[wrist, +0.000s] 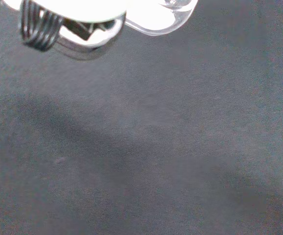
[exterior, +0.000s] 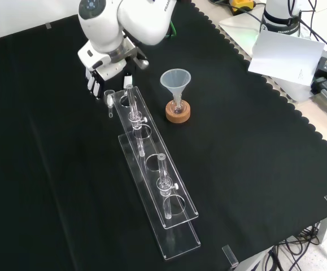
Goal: Pick up the weighing funnel.
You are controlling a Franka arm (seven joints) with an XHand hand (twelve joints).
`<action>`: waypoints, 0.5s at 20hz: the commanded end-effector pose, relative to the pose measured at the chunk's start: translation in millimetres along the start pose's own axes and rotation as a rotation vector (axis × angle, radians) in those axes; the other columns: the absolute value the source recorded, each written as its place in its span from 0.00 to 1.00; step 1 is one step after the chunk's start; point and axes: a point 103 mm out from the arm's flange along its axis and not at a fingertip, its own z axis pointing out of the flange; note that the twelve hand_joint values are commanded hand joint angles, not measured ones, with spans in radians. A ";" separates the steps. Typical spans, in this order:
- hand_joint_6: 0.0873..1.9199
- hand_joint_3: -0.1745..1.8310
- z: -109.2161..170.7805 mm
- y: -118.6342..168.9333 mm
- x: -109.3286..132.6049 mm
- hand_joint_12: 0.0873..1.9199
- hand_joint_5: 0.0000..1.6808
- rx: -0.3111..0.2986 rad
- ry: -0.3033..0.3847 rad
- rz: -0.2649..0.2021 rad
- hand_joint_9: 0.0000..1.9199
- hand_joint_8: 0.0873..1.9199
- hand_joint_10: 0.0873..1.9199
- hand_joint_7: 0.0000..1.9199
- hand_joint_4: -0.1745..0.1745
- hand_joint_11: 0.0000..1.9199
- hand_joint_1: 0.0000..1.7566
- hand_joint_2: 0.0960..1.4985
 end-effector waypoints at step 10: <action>0.22 0.37 -50.8 -79.5 -40.1 0.40 0.80 -0.001 0.017 0.106 0.69 0.28 0.03 0.49 1.00 0.61 0.65 0.41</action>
